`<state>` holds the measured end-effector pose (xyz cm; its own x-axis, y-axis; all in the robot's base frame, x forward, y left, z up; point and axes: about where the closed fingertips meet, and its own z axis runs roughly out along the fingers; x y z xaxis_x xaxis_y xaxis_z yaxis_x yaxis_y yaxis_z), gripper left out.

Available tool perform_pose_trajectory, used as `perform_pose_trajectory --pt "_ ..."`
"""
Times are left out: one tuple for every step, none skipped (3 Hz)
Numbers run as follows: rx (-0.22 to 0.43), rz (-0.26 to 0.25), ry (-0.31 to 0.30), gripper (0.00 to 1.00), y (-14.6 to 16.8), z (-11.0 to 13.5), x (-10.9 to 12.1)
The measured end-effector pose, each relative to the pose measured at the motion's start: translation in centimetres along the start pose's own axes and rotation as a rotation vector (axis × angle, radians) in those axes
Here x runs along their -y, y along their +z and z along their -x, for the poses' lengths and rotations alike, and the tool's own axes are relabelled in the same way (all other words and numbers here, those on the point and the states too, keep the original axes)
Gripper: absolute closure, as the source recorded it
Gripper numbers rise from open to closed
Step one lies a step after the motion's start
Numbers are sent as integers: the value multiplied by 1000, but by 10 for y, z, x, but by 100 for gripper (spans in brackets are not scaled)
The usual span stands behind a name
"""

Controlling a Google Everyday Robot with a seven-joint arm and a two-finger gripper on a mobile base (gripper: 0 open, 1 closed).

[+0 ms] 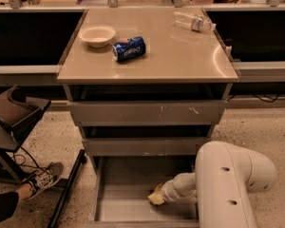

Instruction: Place sponge into bottom drawer

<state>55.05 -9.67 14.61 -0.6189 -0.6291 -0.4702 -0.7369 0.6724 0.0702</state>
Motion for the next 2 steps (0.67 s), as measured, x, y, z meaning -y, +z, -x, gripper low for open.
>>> perform_pose_trajectory --pt "0 0 0 34 0 0 0" --pt "0 0 0 11 0 0 0"
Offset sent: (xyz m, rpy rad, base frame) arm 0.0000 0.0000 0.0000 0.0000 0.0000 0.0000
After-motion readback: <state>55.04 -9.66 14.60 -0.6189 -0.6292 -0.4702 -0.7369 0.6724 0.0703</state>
